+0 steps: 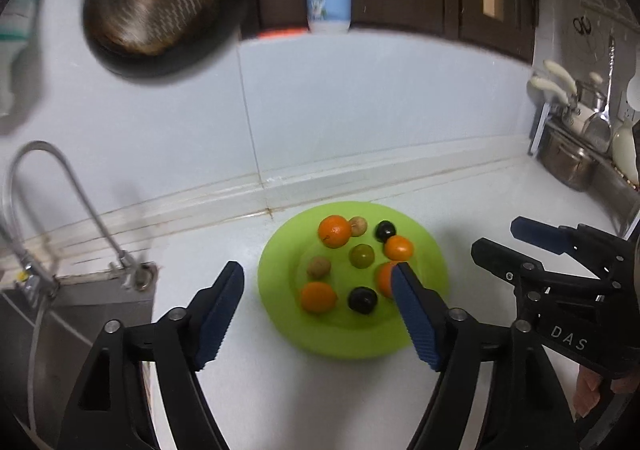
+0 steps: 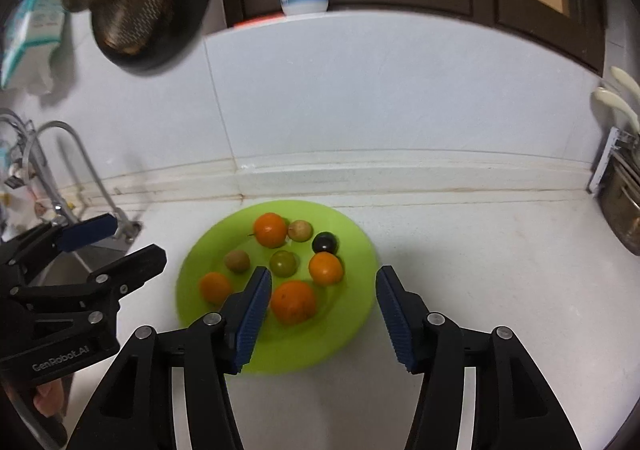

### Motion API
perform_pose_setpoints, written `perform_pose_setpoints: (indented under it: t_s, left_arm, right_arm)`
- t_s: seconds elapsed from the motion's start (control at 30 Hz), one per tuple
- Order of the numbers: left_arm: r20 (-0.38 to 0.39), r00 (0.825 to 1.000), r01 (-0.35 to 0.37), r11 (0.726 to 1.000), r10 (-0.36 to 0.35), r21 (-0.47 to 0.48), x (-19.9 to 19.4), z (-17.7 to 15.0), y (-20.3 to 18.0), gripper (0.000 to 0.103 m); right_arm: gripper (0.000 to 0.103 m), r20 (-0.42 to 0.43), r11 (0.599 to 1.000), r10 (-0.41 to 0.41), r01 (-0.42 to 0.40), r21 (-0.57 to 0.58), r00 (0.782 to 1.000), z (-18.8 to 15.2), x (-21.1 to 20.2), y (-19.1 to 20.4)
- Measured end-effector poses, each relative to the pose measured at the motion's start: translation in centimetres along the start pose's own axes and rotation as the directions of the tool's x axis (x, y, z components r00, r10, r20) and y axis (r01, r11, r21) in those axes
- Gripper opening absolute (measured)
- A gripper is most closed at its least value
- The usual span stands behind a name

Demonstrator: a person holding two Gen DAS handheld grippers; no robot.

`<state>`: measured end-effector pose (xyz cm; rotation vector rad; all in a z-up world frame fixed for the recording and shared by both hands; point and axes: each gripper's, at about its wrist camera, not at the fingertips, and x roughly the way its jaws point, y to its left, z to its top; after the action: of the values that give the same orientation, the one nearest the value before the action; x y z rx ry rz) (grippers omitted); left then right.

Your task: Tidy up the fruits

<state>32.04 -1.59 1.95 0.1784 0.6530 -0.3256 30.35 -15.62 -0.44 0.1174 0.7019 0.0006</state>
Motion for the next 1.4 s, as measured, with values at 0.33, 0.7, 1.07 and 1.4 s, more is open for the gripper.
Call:
perform_pose_setpoints:
  t_s: [0.33, 0.7, 1.07, 1.4]
  left_arm:
    - [0.084, 0.993, -0.085, 0.996, 0.086, -0.005, -8.3, -3.2, -3.3, 0.086]
    - [0.109, 0.986, -0.119, 0.992, 0.124, -0.047, -15.3, -7.6, -5.9, 0.097]
    - [0.115, 0.987, -0.107, 0.99, 0.117, -0.088, -19.4, -10.3, -6.7, 0.102]
    - [0.142, 0.979, -0.136, 0.987, 0.148, -0.088, -21.8, -11.3, -7.2, 0.103]
  right_arm:
    - [0.055, 0.067, 0.999, 0.038, -0.036, -0.031, 0.997, -3.1, -8.4, -1.3]
    - [0.061, 0.105, 0.999, 0.028, -0.024, -0.035, 0.994, -8.0, -15.6, -2.1]
    - [0.074, 0.146, 0.997, 0.008, 0.003, -0.076, 0.989, -11.5, -20.5, -1.1]
    - [0.076, 0.16, 0.997, 0.007, 0.006, -0.08, 0.987, -12.7, -22.5, -1.0]
